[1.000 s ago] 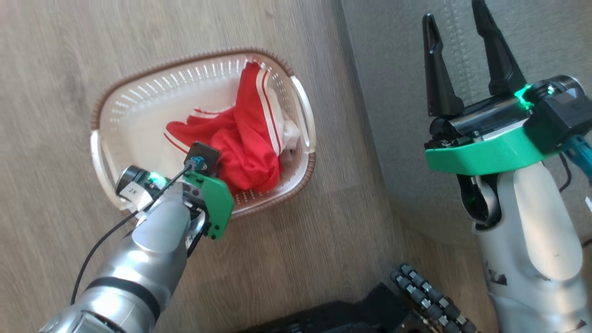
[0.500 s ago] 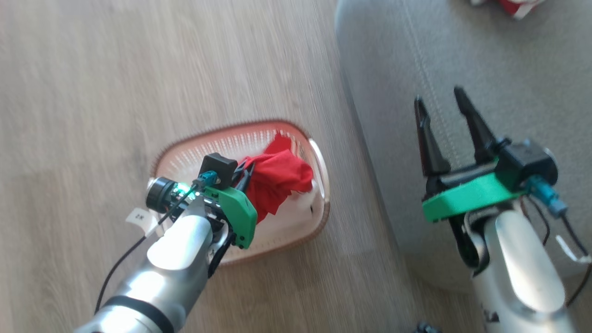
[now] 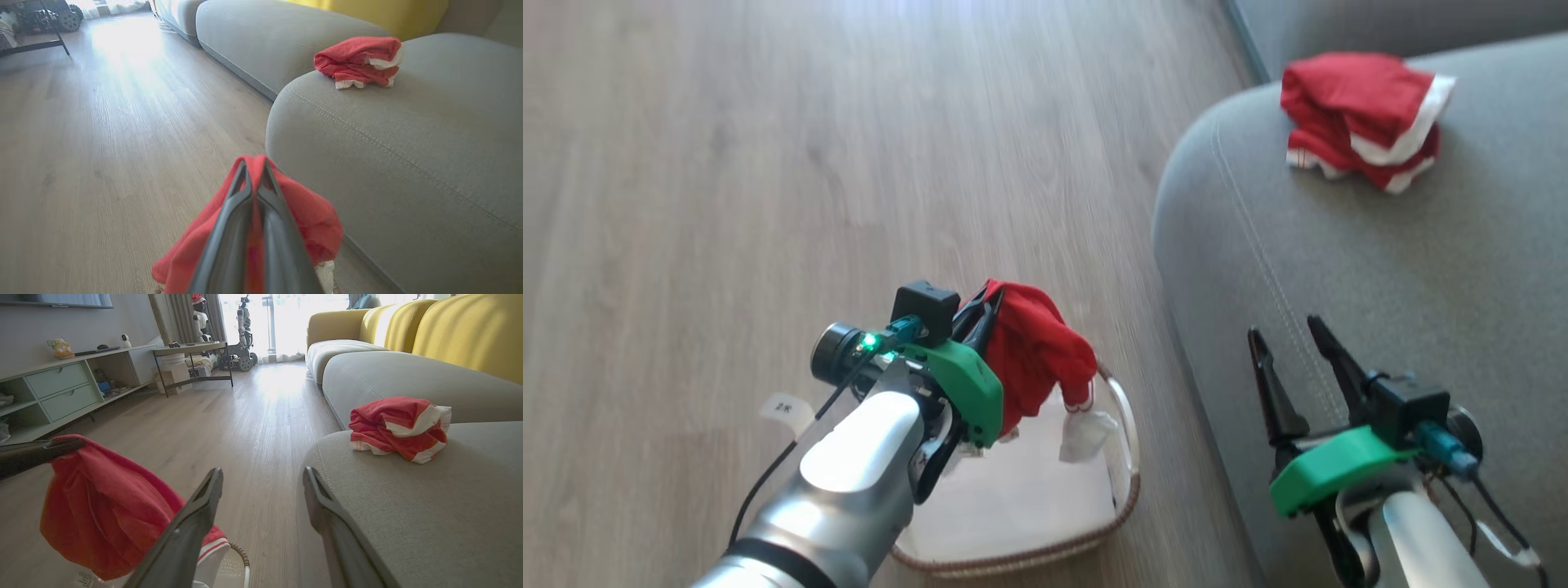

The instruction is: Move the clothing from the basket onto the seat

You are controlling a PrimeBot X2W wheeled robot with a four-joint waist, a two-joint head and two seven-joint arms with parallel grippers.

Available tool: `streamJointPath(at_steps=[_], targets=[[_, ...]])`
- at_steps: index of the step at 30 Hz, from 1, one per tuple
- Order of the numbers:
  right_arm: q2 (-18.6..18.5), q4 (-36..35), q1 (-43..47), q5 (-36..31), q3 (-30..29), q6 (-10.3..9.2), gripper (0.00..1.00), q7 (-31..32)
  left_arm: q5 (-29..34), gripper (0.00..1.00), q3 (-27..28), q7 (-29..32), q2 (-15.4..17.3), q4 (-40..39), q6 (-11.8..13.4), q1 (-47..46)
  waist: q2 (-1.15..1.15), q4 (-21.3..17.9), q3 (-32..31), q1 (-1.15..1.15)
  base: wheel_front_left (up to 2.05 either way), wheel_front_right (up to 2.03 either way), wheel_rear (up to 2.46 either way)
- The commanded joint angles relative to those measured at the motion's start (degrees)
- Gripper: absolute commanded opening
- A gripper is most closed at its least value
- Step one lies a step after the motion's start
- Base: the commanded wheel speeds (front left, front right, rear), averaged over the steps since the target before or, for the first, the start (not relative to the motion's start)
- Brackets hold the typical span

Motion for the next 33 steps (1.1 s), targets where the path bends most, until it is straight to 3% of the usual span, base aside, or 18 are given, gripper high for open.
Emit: streamJointPath(at_steps=[1, 20, 33], targets=[[0.2, -1.3, -0.3, -0.1, 1.5, -0.02, 1.0, -0.4, -0.5, 0.0, 1.7, -0.6, 0.6, -2.5, 0.6, -2.5, -0.01, 2.5, -4.8, 0.0, 0.0, 0.0, 0.0], [0.2, 3.3, -0.3, 0.1, 5.7, -0.02, 1.0, -0.4, -1.3, 0.0, 2.1, 4.0, 2.9, -12.7, 1.7, -7.5, -0.01, 6.0, -10.0, 0.0, 0.0, 0.0, 0.0], [0.2, 13.3, -11.5, -1.0, 16.8, -0.02, 1.0, -0.4, -1.6, 0.0, 0.3, 5.8, 1.9, -18.9, 2.1, -8.4, -0.01, 10.0, -11.4, 0.0, 0.0, 0.0, 0.0]])
